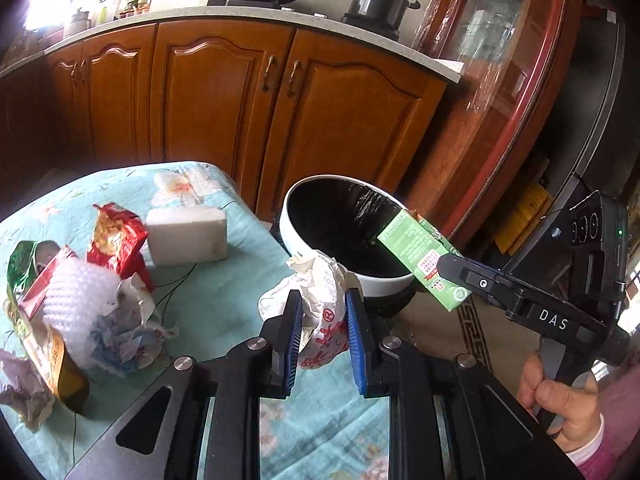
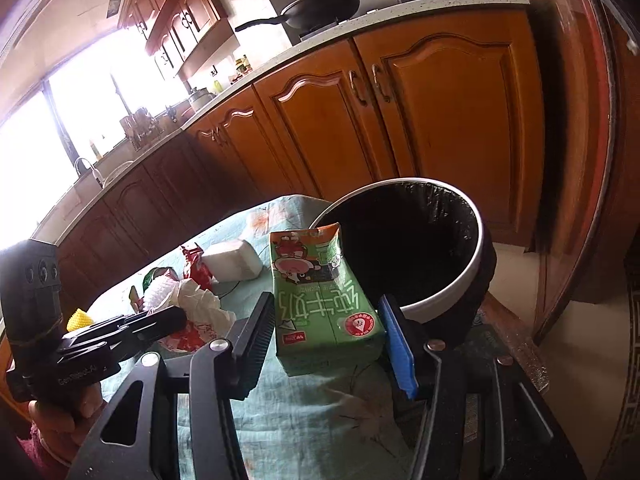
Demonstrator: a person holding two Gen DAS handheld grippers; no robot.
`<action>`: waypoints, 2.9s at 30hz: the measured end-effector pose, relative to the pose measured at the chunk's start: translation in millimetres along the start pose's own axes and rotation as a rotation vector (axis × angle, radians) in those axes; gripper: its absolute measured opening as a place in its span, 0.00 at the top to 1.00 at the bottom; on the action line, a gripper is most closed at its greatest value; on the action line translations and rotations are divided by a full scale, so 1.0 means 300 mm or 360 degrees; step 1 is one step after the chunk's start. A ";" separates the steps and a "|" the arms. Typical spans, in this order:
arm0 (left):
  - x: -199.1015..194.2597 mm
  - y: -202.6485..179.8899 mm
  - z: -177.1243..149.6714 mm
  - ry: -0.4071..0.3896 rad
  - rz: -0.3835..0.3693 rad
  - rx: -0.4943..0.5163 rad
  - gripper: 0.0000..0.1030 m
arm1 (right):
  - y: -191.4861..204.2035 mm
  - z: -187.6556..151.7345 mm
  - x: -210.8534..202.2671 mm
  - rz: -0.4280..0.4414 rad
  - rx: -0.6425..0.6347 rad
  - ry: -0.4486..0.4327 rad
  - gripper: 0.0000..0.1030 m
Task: Collect trash
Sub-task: 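Lower the carton and white bag into the bin and open both grippers, then move both grippers back to the wrapper pile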
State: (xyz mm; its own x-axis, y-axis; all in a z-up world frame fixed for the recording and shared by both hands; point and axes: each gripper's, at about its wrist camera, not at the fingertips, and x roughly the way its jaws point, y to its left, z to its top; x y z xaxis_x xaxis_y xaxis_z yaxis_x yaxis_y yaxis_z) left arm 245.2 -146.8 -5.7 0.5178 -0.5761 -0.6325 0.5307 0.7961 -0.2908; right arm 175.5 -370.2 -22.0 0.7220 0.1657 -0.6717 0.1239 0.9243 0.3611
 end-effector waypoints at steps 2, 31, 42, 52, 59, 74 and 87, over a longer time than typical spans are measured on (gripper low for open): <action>0.037 -0.014 0.033 0.0004 -0.0010 0.0011 0.81 | -0.020 0.021 0.007 -0.0023 0.0002 -0.0005 0.48; 0.572 -0.073 0.281 0.0294 0.0063 -0.0028 0.45 | -0.211 0.201 0.235 -0.0194 0.0039 0.0158 0.48; 0.351 -0.031 0.128 0.0122 0.0072 -0.0086 0.35 | -0.211 0.140 0.143 -0.0068 0.0218 0.0054 0.06; 0.070 0.049 -0.138 -0.0030 0.0201 -0.0141 0.32 | -0.040 -0.029 0.106 0.0095 0.0239 0.0082 0.06; -0.108 0.113 -0.259 -0.0094 0.0299 -0.0225 0.33 | 0.082 -0.126 0.115 0.0159 0.0187 0.0165 0.06; -0.406 0.305 -0.384 -0.0203 0.0511 -0.0503 0.33 | 0.377 -0.158 0.218 0.0346 -0.0053 0.0287 0.06; -0.436 0.541 -0.334 -0.0162 0.0651 -0.0696 0.30 | 0.528 -0.119 0.417 0.0330 -0.0190 0.0387 0.15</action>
State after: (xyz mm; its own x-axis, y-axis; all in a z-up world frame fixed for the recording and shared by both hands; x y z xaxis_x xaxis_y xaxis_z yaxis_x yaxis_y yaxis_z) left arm 196.4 76.3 -42.1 0.6947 -0.2052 -0.6894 -0.0386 0.9465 -0.3205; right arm 261.2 -190.7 -71.9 0.5380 0.4182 -0.7319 -0.0996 0.8937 0.4375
